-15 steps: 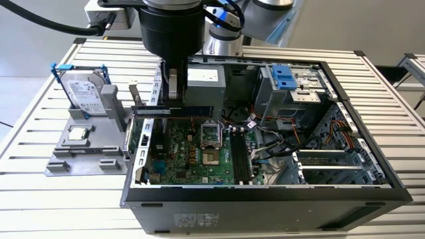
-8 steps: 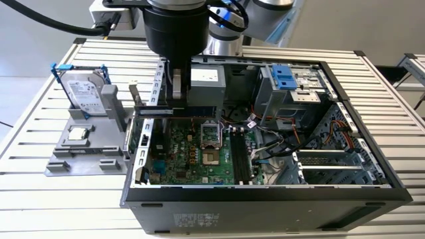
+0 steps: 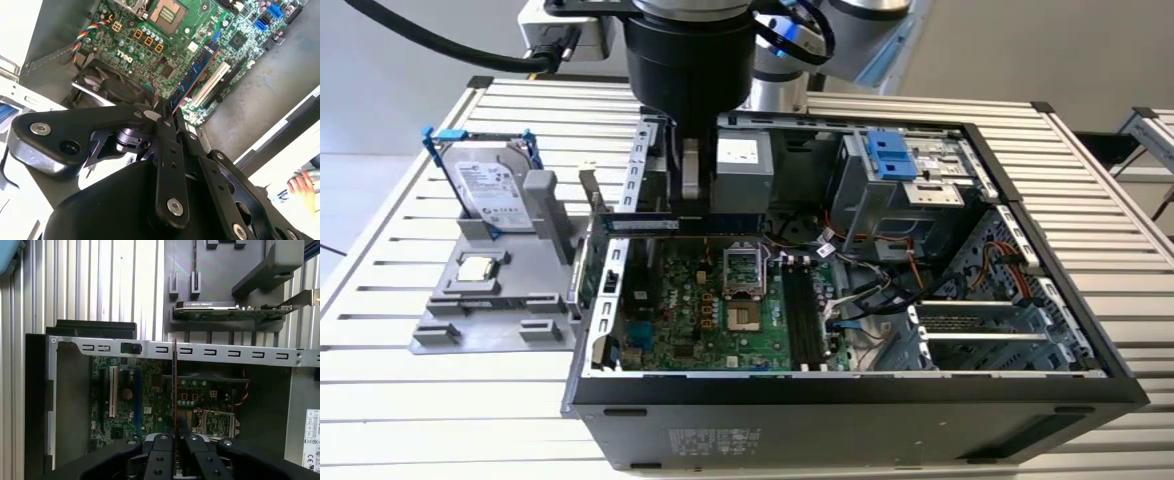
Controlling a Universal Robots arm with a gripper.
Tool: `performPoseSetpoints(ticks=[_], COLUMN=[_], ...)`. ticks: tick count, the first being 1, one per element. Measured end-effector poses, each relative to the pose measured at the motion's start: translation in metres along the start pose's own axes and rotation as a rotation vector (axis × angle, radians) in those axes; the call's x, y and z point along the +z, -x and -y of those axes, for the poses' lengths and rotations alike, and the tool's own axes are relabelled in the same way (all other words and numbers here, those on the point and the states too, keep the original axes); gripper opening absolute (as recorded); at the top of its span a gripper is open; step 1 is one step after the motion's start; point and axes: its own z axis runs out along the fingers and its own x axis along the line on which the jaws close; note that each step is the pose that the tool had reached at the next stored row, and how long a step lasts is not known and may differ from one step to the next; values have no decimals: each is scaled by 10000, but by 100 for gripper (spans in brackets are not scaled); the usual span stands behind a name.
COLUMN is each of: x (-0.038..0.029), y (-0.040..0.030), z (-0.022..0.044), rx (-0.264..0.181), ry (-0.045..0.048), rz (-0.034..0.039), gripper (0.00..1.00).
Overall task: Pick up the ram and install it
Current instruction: 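Pick up the ram and move it above insertion slot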
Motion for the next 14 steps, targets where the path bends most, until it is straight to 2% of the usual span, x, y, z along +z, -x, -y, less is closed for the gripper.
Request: performPoseSetpoints(ticks=[14], x=[-2], y=[-4], z=[199], rx=[202], ry=[5], rz=[2], gripper=[0])
